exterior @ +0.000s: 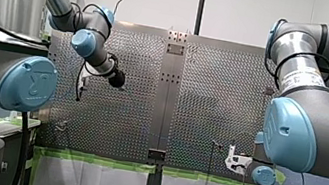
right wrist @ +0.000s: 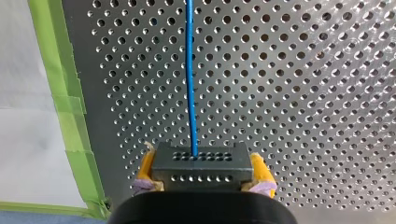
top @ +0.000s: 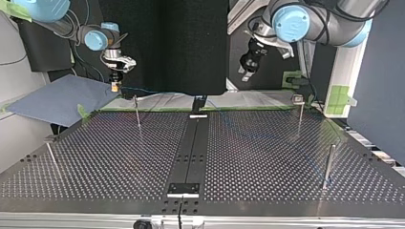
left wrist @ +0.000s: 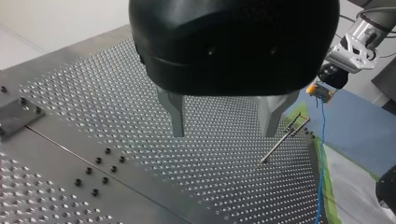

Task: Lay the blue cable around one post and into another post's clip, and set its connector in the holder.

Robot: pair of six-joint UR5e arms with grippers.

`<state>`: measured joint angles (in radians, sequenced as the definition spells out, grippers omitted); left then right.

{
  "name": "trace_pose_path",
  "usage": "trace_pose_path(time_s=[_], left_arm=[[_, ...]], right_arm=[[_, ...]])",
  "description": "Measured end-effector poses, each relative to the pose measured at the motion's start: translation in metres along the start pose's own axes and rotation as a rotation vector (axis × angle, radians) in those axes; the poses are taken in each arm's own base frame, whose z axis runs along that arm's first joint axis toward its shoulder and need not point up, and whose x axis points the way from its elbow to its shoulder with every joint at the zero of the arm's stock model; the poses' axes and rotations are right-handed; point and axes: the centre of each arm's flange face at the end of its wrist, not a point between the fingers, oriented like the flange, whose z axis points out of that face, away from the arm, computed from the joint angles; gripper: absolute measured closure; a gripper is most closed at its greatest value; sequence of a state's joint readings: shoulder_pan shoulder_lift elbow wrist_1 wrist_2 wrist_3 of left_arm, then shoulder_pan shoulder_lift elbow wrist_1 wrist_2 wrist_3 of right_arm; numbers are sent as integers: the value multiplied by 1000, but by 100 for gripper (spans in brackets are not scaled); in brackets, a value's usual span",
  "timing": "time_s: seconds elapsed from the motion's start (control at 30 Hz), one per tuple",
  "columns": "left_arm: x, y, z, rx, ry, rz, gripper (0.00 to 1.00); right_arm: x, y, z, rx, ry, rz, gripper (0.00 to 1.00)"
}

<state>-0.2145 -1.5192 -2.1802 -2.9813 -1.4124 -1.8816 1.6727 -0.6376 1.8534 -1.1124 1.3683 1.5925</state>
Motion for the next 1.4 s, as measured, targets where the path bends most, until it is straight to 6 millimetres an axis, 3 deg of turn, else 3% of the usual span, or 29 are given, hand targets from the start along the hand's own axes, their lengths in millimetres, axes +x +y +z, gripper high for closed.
trace_pose_path(time_s=[0.2, 0.6, 1.03, 1.4], left_arm=[[15, -7, 12, -4, -2, -29, 23], [16, -40, 49, 32, -75, -92, 23], [74, -78, 73, 130, -45, -75, 23], [96, -125, 96, 271, -56, -58, 23]], right_arm=[[0, -1, 0, 2, 0, 0, 100], [0, -2, 0, 3, -1, 1, 100], [0, -3, 0, 5, -2, 0, 100], [0, -3, 0, 6, -5, 0, 100]])
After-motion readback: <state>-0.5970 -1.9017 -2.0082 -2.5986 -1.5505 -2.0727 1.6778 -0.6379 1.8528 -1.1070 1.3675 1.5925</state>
